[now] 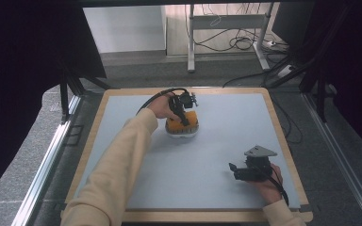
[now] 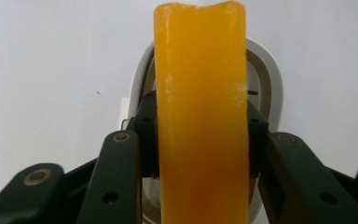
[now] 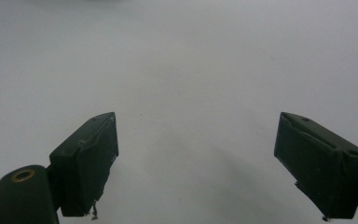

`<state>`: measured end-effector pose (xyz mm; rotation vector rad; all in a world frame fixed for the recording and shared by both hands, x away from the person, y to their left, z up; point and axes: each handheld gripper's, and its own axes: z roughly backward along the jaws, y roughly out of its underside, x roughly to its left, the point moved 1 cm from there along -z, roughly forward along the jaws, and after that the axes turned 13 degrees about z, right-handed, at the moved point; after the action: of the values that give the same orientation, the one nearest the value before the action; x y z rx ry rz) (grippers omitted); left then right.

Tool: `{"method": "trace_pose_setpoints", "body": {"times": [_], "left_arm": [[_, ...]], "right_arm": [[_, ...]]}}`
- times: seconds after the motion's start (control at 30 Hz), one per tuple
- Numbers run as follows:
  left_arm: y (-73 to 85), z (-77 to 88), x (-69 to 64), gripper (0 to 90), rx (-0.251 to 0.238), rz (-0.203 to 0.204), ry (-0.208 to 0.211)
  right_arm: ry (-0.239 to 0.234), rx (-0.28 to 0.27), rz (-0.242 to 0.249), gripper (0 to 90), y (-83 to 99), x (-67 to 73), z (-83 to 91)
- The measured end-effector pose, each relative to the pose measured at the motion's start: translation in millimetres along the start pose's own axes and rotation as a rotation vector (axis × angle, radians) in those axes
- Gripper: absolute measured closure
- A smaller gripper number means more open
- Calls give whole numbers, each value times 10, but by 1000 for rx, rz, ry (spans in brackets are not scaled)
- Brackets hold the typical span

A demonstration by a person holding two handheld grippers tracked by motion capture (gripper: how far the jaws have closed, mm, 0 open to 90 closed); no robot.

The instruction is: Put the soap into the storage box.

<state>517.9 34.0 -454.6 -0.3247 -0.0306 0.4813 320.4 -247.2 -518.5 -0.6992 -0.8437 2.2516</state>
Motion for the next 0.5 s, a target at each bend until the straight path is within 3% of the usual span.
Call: {"method": "trace_pose_setpoints", "body": {"times": [0.27, 0.37, 0.5], "left_arm": [[-5, 297, 20, 382, -157, 85, -65], [9, 347, 2, 283, -173, 102, -75], [96, 422, -62, 249, -202, 136, -63]], "right_arm": [[-2, 1, 3, 139, -2, 8, -7], [-1, 2, 4, 140, -2, 7, -3], [-2, 4, 3, 139, -2, 10, -9]]}}
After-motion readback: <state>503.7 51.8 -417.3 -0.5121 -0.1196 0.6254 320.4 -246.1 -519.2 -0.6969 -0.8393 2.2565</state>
